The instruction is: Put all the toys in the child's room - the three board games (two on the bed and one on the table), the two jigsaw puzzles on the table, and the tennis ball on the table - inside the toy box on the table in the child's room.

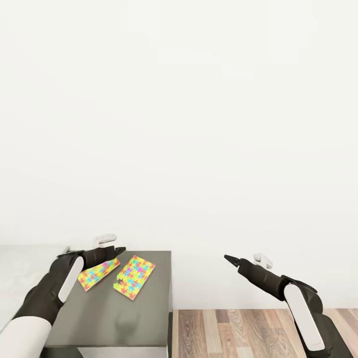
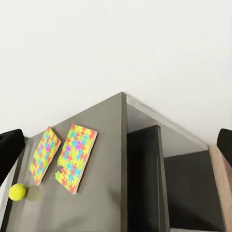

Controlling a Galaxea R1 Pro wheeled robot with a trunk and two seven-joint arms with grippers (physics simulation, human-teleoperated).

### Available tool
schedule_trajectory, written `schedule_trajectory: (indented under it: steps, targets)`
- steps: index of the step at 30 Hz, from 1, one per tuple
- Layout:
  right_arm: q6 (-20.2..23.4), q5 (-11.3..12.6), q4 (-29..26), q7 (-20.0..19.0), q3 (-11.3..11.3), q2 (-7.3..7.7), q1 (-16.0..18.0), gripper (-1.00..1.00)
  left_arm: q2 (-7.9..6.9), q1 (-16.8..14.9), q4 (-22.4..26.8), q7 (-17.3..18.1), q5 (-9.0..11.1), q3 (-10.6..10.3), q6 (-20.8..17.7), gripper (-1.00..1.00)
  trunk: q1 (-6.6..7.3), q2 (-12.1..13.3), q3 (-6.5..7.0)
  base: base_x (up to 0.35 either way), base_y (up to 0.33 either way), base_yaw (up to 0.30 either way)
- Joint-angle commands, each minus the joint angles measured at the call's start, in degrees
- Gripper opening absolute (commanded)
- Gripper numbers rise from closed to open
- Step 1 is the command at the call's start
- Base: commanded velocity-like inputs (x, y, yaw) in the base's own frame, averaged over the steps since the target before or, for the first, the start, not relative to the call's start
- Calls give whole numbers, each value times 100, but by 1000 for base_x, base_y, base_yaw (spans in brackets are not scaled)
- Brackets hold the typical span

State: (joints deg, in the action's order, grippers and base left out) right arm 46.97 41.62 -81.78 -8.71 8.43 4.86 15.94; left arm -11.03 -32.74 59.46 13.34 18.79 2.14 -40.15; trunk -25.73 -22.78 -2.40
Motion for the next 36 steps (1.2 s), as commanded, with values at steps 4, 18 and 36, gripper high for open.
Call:
schedule_trajectory:
  steps: [4,18,36]
  targets:
    - [24,-27,0,-43,22,-5,6,100,4,-4,4,26,3,-76,-24,100,-6,-13,-18,176,-97,0]
    - [29,-23,11,-41,23,-8,8,100,-3,-4,4,28,2,-316,-20,100,-6,-13,-19,107,-108,0]
    - [22,-14,13,-43,28,-9,6,100,-4,-8,4,37,4,-320,-21,100,-6,-13,-20,6,47,0]
